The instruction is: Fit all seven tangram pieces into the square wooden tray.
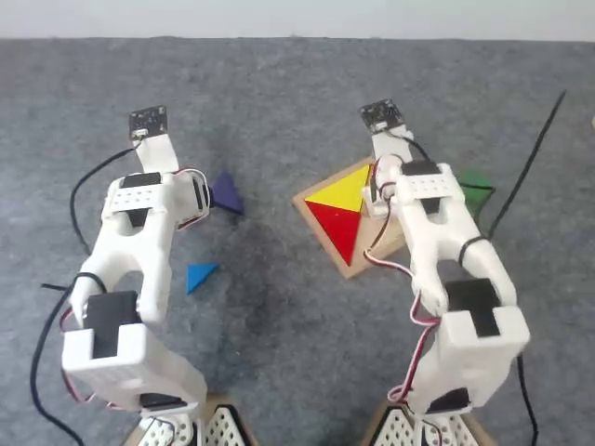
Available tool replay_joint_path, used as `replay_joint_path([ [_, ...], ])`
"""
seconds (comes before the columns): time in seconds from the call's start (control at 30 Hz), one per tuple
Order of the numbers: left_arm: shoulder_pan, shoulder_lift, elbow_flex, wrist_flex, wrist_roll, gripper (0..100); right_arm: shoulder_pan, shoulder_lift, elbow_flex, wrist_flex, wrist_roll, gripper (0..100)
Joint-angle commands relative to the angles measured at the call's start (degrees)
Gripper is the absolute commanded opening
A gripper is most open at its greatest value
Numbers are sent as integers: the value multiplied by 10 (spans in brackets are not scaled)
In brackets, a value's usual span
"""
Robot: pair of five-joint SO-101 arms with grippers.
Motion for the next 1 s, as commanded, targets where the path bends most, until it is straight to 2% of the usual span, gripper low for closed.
replay_joint_path([
  [0.0,0,-21,-3,-10,-6,208,-5,-47,5,-20,11,234],
  [0.2,-3,-21,-3,-8,-6,208,-5,1,-24,-16,11,234],
  [0.57,-3,-21,-2,-8,-6,208,-6,119,-176,58,22,234],
  [0.77,-3,-21,-2,-8,-6,208,-7,117,-185,58,18,234],
  [0.97,-3,-21,-2,-9,-6,208,-5,42,-129,44,6,234],
])
